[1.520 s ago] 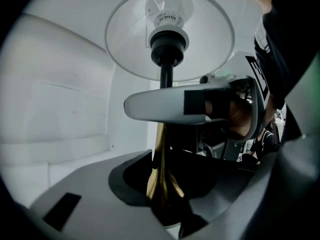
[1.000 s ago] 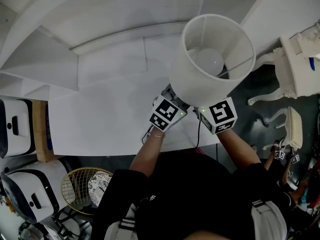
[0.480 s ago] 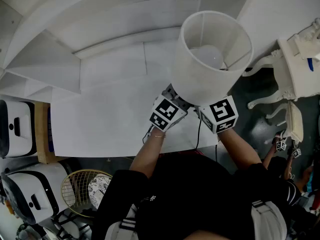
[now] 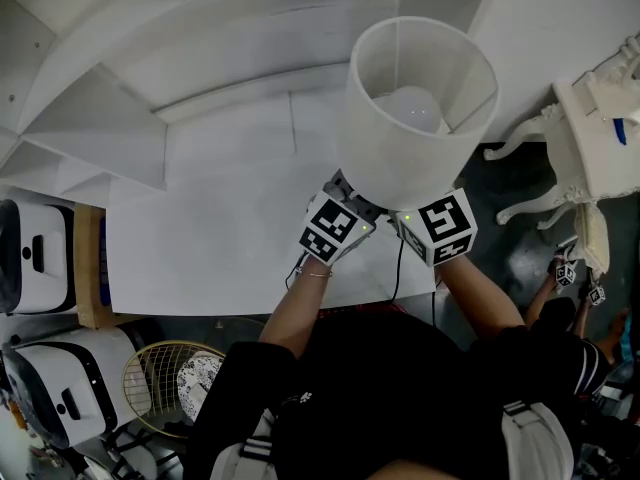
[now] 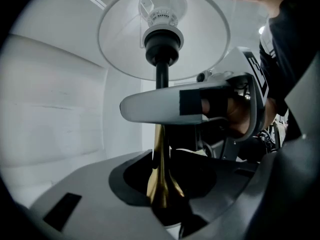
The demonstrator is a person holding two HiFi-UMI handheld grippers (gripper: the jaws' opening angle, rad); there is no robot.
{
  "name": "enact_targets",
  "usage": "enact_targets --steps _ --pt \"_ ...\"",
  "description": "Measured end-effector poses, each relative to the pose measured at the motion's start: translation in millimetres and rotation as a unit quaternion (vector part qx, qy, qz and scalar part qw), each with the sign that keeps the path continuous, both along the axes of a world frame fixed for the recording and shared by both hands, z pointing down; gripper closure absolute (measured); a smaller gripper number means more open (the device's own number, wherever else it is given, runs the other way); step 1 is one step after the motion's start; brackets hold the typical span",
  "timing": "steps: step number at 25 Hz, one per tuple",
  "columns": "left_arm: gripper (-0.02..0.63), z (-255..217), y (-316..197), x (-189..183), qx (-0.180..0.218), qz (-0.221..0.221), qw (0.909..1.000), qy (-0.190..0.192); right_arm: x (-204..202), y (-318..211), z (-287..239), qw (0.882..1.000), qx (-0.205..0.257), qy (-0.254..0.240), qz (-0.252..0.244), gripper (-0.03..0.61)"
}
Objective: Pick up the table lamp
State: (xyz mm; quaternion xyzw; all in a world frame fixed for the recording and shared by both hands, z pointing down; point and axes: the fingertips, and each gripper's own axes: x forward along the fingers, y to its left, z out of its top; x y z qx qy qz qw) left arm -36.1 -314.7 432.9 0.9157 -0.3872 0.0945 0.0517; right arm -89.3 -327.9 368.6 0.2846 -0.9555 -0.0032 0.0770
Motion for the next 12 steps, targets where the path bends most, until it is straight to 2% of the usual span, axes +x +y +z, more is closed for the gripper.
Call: enact_targets --steps 12 --pt "0.499 -18 5 -1 0.015 -0.012 0.9998 -0.009 0 6 -18 1.000 0.004 -0.007 -0.014 0.555"
